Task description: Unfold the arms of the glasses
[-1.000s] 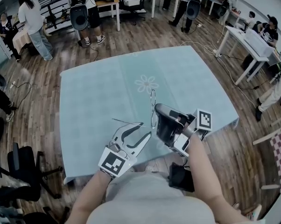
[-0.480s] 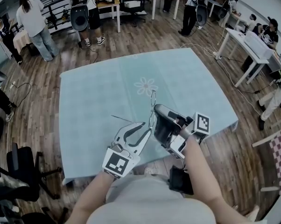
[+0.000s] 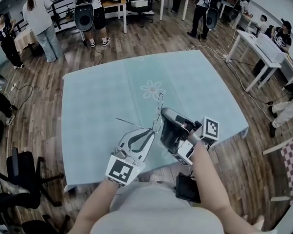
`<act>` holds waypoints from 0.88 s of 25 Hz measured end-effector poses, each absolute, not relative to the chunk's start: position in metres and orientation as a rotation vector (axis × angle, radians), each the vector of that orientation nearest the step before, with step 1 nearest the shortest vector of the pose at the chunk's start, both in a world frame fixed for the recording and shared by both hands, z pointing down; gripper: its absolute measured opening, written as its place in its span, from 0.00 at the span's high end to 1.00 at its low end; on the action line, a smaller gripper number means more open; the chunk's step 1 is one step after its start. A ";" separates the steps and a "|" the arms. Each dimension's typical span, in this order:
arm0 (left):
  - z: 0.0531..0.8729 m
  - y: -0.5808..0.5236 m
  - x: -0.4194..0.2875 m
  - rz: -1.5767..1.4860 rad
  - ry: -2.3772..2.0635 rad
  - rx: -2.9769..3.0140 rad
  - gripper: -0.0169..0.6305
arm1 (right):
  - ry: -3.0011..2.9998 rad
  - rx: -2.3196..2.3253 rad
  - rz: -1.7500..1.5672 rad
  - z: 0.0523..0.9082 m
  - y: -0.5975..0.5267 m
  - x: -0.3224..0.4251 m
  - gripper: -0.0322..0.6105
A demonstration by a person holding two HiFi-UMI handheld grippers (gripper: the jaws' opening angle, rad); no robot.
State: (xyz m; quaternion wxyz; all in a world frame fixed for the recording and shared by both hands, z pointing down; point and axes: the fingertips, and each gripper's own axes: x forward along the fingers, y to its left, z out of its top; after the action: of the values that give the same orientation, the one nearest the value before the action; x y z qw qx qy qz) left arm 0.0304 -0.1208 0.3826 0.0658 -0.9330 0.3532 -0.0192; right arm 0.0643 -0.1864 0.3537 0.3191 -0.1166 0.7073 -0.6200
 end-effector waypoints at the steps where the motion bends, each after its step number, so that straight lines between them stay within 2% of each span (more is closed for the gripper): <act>1: 0.382 -0.121 0.029 -0.051 1.070 -2.815 0.92 | 1.860 -0.306 -1.629 0.354 -0.187 0.064 0.93; 22: 0.377 -0.142 -0.025 0.067 1.203 -2.814 0.92 | 1.820 -0.173 -1.672 0.356 -0.183 0.057 0.93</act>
State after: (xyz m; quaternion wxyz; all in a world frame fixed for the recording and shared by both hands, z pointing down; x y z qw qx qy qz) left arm -0.0249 -0.1415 0.3765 0.0402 -0.9185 0.3928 0.0219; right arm 0.0574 -0.1830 0.3564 0.3259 -0.0660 0.6946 -0.6379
